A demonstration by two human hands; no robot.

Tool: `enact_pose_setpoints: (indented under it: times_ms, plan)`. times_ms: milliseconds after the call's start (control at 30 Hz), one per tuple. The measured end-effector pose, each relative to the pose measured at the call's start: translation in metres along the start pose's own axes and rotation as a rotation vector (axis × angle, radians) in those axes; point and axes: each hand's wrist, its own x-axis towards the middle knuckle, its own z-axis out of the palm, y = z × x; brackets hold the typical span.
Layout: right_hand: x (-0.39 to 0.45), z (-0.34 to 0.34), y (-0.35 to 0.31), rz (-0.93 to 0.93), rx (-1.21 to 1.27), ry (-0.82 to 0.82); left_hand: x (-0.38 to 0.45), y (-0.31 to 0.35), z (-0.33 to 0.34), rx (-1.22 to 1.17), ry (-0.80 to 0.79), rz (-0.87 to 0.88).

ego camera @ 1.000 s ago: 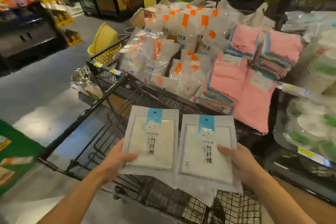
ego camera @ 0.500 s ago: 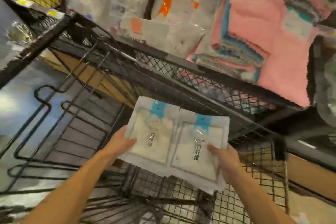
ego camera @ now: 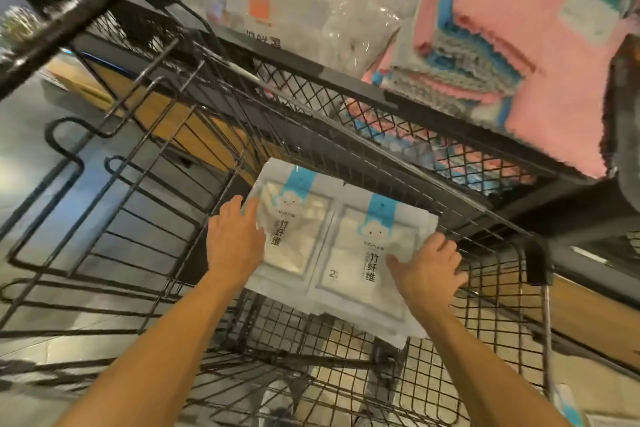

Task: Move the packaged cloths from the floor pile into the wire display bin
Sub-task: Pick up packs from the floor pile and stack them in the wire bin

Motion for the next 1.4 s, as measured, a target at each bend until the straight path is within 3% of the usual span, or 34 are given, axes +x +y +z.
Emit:
enact_pose_setpoints:
  times_ms: [100,367,667,833,967,1400]
  plan:
    - [-0.009,-0.028,0.001,-0.164,-0.090,-0.056,-0.013,0.006,-0.029,-0.004,-0.020,0.016]
    - [-0.059,-0.156,-0.002,-0.393,-0.092,-0.115,-0.092,0.040,-0.150,0.041,-0.015,0.085]
    - [-0.116,-0.305,0.044,-0.476,0.011,0.028,-0.175,0.115,-0.285,-0.003,0.084,0.193]
    - [-0.144,-0.355,0.101,-0.367,0.090,0.115,-0.190,0.161,-0.327,0.005,0.199,0.393]
    - [-0.179,-0.377,0.159,-0.165,0.138,0.178,-0.203,0.200,-0.338,-0.022,0.225,0.618]
    - [-0.404,-0.369,0.384,0.601,0.275,0.322,-0.354,0.344,-0.275,0.020,-0.056,1.250]
